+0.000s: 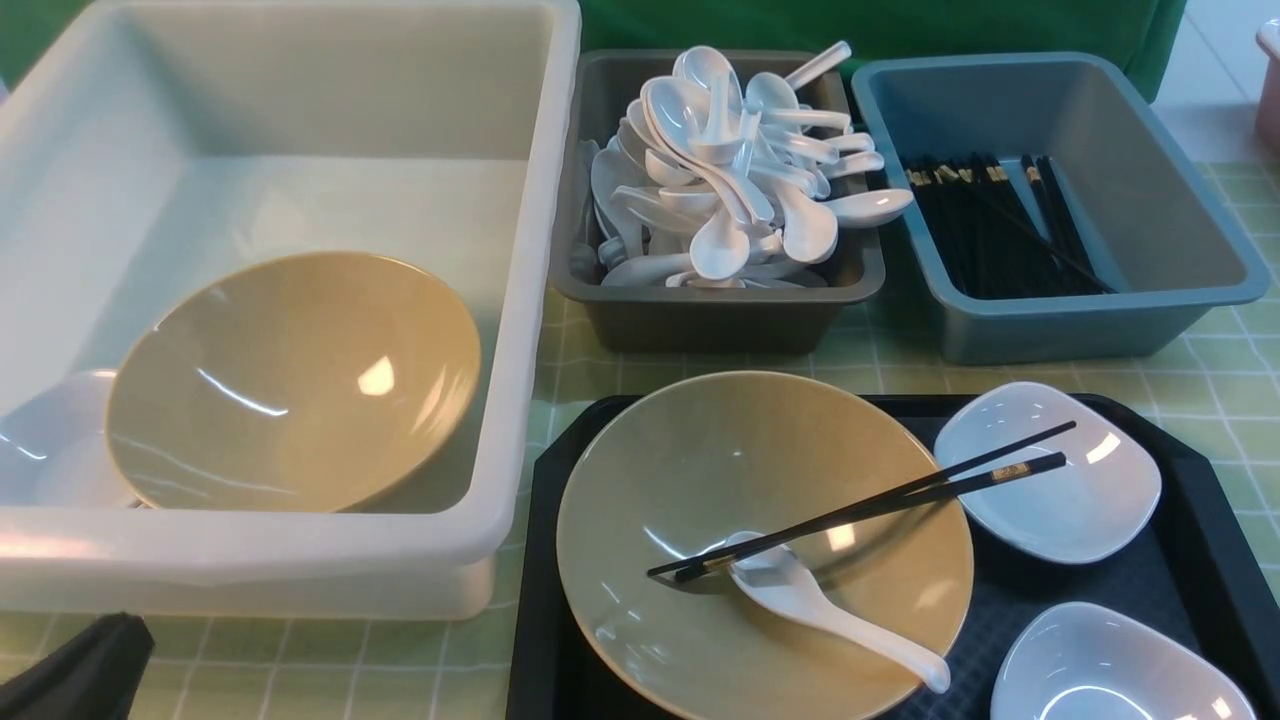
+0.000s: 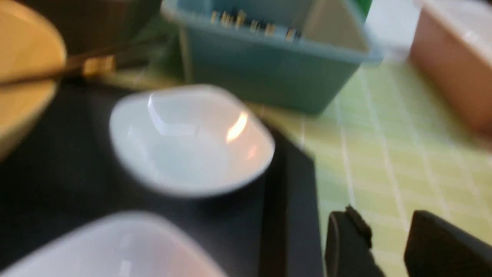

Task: On green table put chopsticks spoon bowls plates into blue grey white boxes.
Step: 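Move the grippers toward the tableware on the black tray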

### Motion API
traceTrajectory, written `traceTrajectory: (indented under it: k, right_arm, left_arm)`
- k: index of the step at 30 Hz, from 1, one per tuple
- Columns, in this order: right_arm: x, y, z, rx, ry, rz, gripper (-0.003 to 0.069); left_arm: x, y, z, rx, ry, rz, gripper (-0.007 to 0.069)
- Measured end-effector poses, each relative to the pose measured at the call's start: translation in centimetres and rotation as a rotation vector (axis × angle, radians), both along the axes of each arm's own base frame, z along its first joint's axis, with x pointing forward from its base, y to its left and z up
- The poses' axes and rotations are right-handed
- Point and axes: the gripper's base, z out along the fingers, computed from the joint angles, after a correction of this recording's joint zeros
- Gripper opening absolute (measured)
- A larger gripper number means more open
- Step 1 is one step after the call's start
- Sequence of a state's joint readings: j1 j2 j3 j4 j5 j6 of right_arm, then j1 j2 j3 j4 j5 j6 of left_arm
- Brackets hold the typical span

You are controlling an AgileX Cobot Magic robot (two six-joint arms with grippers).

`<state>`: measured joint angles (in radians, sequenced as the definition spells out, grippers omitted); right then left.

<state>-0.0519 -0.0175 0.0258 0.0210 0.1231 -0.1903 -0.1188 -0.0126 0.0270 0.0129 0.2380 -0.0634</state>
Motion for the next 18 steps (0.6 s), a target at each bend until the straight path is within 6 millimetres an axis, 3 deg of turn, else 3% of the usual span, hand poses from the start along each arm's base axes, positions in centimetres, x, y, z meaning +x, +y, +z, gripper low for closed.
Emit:
traceTrajectory:
  k: [6, 18]
  right_arm:
    - [0.1, -0.1, 1.7, 0.117, -0.195, -0.022, 0.0236]
    - [0.1, -0.2, 2.4, 0.263, -0.279, -0.029, 0.0236]
  left_arm:
    - [0.1, -0.1, 0.9, -0.035, -0.1, -0.002, -0.0001]
    - [0.1, 0.0, 2.4, -0.315, -0.23, 0.011, -0.0001]
